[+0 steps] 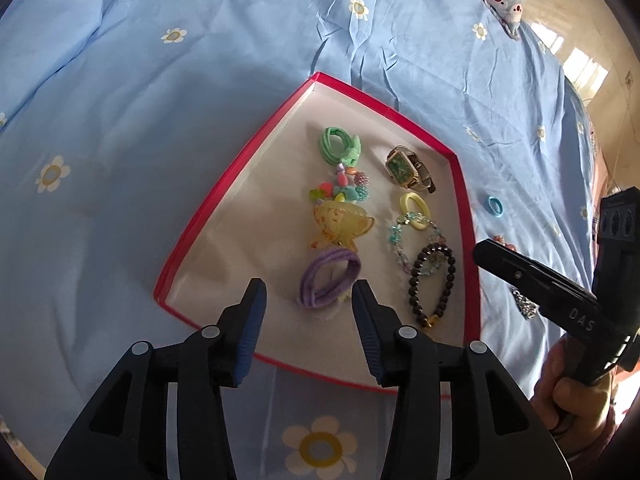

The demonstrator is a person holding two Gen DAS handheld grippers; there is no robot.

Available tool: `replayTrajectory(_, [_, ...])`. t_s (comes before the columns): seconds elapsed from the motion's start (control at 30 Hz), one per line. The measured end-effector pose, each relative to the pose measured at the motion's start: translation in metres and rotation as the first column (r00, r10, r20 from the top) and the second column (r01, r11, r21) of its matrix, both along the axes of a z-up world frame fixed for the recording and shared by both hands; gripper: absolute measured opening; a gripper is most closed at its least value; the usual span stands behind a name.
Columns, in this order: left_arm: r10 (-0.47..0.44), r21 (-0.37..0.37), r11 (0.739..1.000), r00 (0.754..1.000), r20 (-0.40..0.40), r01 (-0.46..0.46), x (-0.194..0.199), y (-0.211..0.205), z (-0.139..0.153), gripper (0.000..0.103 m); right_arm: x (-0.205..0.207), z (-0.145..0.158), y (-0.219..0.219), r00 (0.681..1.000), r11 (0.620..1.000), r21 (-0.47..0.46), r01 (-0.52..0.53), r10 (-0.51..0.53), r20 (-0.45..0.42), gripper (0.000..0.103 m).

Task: Organize jewelry
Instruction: 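Open both tools to drop the hair tie and bracelet into the box, then move both open tools back over the silver chain and gold ring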

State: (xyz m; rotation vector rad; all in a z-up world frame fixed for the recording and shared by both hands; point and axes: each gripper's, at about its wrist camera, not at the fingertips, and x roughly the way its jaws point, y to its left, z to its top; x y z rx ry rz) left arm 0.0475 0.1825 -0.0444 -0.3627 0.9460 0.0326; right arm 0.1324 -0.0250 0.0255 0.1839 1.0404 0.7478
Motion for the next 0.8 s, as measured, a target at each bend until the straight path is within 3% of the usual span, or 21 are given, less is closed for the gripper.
replayTrajectory(0.43, [-0.079, -0.034, 0.996, 0.995, 0.060, 0.081, -0.016, -0.048, 0.024, 0.048, -0.022, 0.014, -0.073, 0.993, 0.993, 0.013, 0.121, -0.121, 0.011, 0.044])
replayTrajectory(0.8, [-0.192, -0.064, 0.979, 0.980, 0.045, 0.194, -0.013, -0.103, 0.018, 0.050, -0.044, 0.012, -0.160, 0.954, 0.954, -0.034, 0.299, -0.298, 0.024, 0.051])
